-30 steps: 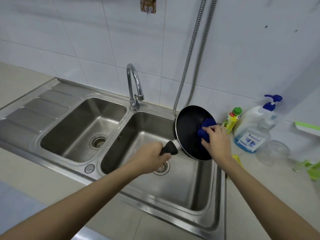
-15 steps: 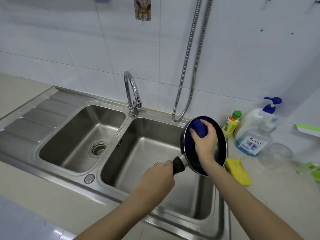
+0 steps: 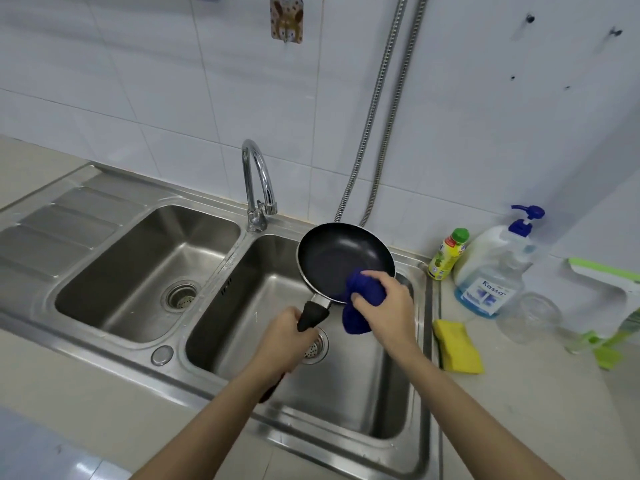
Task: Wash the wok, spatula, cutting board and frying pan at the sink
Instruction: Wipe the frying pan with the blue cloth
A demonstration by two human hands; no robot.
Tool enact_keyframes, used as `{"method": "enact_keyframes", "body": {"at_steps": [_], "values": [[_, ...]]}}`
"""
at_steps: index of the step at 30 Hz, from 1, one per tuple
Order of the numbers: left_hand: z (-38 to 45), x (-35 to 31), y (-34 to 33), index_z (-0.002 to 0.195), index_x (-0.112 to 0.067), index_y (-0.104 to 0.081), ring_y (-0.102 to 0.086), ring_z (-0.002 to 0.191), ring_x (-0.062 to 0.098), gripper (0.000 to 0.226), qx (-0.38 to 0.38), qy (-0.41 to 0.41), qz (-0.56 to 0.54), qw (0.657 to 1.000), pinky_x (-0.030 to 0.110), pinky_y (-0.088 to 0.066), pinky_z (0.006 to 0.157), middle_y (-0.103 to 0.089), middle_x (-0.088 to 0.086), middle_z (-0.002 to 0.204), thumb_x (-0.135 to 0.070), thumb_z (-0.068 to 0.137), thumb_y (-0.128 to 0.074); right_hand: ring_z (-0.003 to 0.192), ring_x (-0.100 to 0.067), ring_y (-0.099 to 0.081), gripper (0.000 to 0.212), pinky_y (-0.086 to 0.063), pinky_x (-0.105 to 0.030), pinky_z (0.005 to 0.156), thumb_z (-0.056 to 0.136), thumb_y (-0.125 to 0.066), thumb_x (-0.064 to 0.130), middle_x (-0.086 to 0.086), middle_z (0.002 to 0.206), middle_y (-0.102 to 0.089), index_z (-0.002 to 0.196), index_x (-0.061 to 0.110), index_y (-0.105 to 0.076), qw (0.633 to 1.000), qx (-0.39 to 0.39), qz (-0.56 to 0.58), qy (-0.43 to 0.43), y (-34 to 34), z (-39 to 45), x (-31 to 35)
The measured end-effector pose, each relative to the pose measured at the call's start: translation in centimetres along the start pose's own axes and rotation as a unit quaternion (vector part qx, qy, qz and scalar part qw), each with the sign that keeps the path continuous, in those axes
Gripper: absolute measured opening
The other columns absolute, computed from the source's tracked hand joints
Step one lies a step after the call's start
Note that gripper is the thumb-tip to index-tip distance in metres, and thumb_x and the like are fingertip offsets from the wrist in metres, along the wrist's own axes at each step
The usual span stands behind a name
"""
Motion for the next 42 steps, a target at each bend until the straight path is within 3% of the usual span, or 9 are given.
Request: {"method": "enact_keyframes", "body": {"at_steps": [3, 7, 12, 21, 28, 31, 35, 39, 42], "values": [[-0.5, 1.5, -1.1, 0.093, -0.002, -0.054, -0.033, 0.035, 0.012, 0.004, 0.076, 0.06, -0.187, 0.978, 0.019, -0.025, 0.035, -0.044, 0.001, 0.052, -0.006, 0.091, -0.054, 0.098, -0.011, -0.058, 0.038, -0.048, -0.018, 0.081, 0.076, -0.075, 0.021, 0.008, 0.106, -0.063, 0.112, 0.023, -0.062, 0.971, -0.174, 0.161, -0.026, 2.9, -1.3, 1.6], [-1.7, 2.3, -1.3, 0.099, -0.002, -0.06, -0.031, 0.037, 0.009, 0.009, 0.169, 0.086, -0.278, 0.942, 0.018, -0.021, 0.034, -0.043, 0.001, 0.055, -0.009, 0.093, -0.057, 0.1, 0.001, -0.057, 0.041, -0.046, -0.009, 0.082, 0.083, -0.071, 0.011, 0.016, 0.107, -0.06, 0.122, 0.017, -0.058, 0.94, -0.22, 0.255, -0.047, 4.2, -1.5, 2.2], [-3.7, 3.4, -2.6, 0.116, 0.001, -0.062, -0.053, 0.062, 0.018, 0.034, 0.289, 0.064, -0.268, 0.917, 0.026, -0.044, 0.055, -0.056, 0.006, 0.076, -0.021, 0.09, -0.064, 0.115, -0.011, -0.052, 0.04, -0.041, -0.021, 0.099, 0.087, -0.066, 0.01, 0.001, 0.121, -0.057, 0.126, 0.015, -0.056, 0.97, -0.165, 0.165, 0.066, 3.2, -3.0, 4.1], [-2.1, 0.9, 0.9, 0.112, 0.003, -0.052, -0.03, 0.046, 0.007, 0.032, 0.218, -0.018, -0.093, 0.971, 0.021, -0.025, 0.042, -0.041, -0.006, 0.061, -0.027, 0.103, -0.043, 0.128, -0.021, -0.037, 0.047, -0.035, -0.036, 0.107, 0.092, -0.052, 0.018, -0.002, 0.141, -0.042, 0.138, 0.026, -0.044, 0.971, -0.136, -0.057, 0.187, -1.9, -4.4, 6.4], [-3.0, 1.9, 0.7, 0.091, -0.008, -0.05, -0.03, 0.045, 0.009, 0.024, 0.214, -0.017, -0.046, 0.976, 0.024, -0.024, 0.04, -0.041, -0.004, 0.06, -0.029, 0.102, -0.045, 0.119, -0.027, -0.047, 0.037, -0.042, -0.046, 0.096, 0.086, -0.057, 0.033, -0.007, 0.13, -0.055, 0.121, 0.021, -0.054, 0.889, -0.081, -0.281, 0.353, -3.8, -2.0, 8.9], [-3.4, 1.9, 0.8, 0.089, -0.009, -0.05, -0.03, 0.044, 0.01, 0.024, 0.226, -0.021, -0.084, 0.97, 0.021, -0.024, 0.04, -0.042, -0.002, 0.061, -0.028, 0.102, -0.046, 0.115, -0.025, -0.048, 0.034, -0.04, -0.041, 0.094, 0.089, -0.054, 0.037, -0.004, 0.126, -0.055, 0.119, 0.02, -0.057, 0.932, -0.08, -0.215, 0.28, -2.4, 1.4, 9.2], [-4.5, 1.6, 0.4, 0.091, -0.007, -0.054, -0.031, 0.043, 0.011, 0.028, 0.244, -0.026, -0.169, 0.955, 0.019, -0.028, 0.036, -0.044, 0.002, 0.064, -0.032, 0.101, -0.047, 0.108, -0.031, -0.05, 0.035, -0.038, -0.037, 0.092, 0.093, -0.053, 0.035, -0.012, 0.118, -0.056, 0.122, 0.016, -0.053, 0.995, -0.065, -0.067, 0.04, 0.6, 8.5, 4.8], [-4.8, 0.8, 1.4, 0.099, 0.0, -0.053, -0.03, 0.04, 0.011, 0.033, 0.239, -0.031, -0.245, 0.939, 0.019, -0.029, 0.034, -0.042, 0.004, 0.061, -0.032, 0.1, -0.045, 0.106, -0.028, -0.054, 0.03, -0.045, -0.038, 0.09, 0.096, -0.051, 0.029, -0.011, 0.118, -0.057, 0.122, 0.014, -0.047, 0.974, 0.02, 0.139, -0.176, 0.8, 9.2, -2.3], [-4.3, -0.5, 1.9, 0.1, 0.002, -0.052, -0.029, 0.039, 0.011, 0.036, 0.229, -0.039, -0.232, 0.944, 0.018, -0.028, 0.034, -0.041, 0.003, 0.059, -0.033, 0.101, -0.043, 0.108, -0.024, -0.054, 0.026, -0.047, -0.037, 0.09, 0.096, -0.053, 0.026, -0.007, 0.12, -0.056, 0.12, 0.018, -0.047, 0.94, -0.033, 0.245, -0.234, 0.0, 4.6, -4.2]]}}
Point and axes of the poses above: each hand's wrist, its own z-axis towards the middle knuckle, its own y-axis out of the back of the hand, x = y × z, the point moved 8 cm from there along z, towards the middle knuckle
